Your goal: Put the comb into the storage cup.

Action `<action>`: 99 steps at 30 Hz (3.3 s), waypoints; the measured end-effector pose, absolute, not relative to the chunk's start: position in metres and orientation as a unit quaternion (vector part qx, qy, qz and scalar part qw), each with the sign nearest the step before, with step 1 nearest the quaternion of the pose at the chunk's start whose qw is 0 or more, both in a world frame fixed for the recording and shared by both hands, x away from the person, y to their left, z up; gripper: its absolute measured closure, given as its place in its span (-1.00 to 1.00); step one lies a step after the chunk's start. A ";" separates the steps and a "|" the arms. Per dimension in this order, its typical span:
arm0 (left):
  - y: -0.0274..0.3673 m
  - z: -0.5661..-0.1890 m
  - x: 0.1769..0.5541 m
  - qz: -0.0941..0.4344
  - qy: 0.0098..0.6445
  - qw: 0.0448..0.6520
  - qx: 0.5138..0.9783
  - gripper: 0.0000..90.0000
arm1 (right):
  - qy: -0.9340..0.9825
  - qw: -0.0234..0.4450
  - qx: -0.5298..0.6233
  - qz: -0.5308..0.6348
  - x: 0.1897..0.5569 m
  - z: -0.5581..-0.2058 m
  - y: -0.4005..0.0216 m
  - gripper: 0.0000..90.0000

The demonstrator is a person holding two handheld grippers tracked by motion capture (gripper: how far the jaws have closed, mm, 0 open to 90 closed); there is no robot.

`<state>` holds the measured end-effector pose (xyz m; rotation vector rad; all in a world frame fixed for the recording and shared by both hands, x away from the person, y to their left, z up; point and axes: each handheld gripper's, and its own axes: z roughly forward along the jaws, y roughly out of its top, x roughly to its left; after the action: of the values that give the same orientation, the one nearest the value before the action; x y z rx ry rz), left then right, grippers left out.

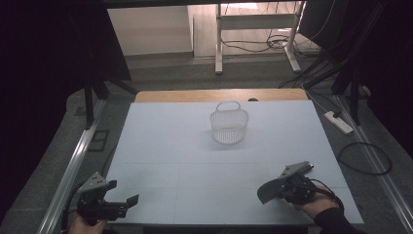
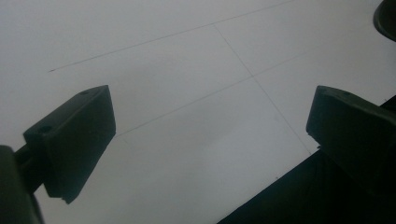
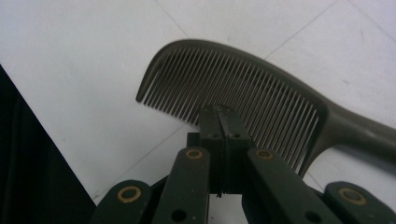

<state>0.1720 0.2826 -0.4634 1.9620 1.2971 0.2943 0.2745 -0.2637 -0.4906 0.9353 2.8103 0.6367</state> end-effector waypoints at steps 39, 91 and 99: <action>0.282 -0.464 0.174 0.111 0.507 0.373 0.769 -0.94 | 0.923 0.082 0.307 0.219 0.316 -0.502 -0.241 0.99; 0.283 -0.464 0.175 0.106 0.508 0.374 0.769 -0.93 | 0.876 0.150 0.385 0.248 0.397 -0.492 -0.228 0.97; 0.283 -0.464 0.174 0.107 0.508 0.374 0.769 -0.93 | 0.872 0.135 0.385 0.271 0.383 -0.474 -0.232 0.87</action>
<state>0.1744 0.2832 -0.4641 1.9688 1.3010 0.2732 0.3827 -0.2319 -0.4742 1.1163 2.5260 0.7861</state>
